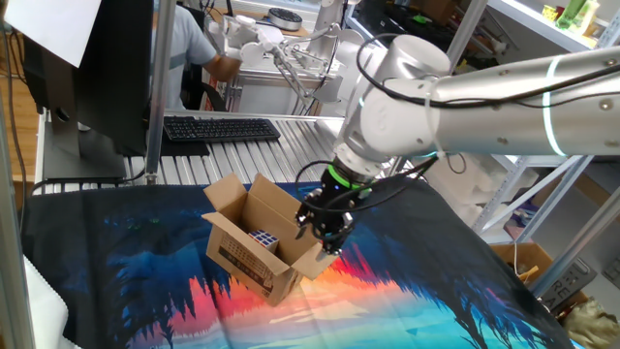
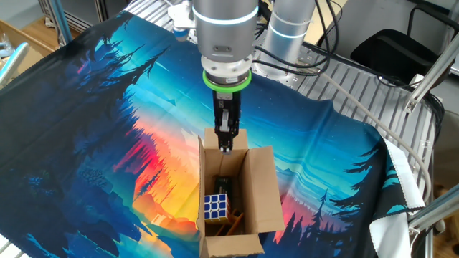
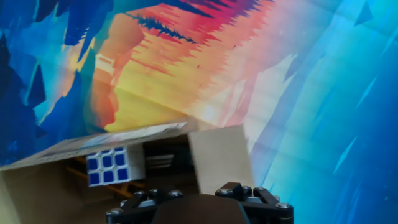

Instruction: Cover the box

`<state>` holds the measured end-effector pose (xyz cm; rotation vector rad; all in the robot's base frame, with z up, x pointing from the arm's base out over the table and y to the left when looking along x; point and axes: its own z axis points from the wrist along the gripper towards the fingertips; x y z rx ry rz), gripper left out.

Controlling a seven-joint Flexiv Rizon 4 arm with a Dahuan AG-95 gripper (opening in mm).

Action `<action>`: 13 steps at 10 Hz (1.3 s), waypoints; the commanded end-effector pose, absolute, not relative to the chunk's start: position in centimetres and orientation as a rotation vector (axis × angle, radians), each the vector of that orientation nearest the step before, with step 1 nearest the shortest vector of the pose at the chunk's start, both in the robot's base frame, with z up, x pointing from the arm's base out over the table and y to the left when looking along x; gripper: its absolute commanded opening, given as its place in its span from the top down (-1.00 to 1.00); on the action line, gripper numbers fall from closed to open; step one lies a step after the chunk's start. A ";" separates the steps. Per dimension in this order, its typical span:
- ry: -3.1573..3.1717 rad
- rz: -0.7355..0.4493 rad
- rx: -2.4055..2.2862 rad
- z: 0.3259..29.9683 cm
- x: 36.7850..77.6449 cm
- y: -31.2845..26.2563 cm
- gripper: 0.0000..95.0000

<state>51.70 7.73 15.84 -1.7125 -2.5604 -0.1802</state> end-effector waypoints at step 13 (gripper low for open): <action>-2.695 -0.149 -1.540 14.7 48.4 6.0 -0.60</action>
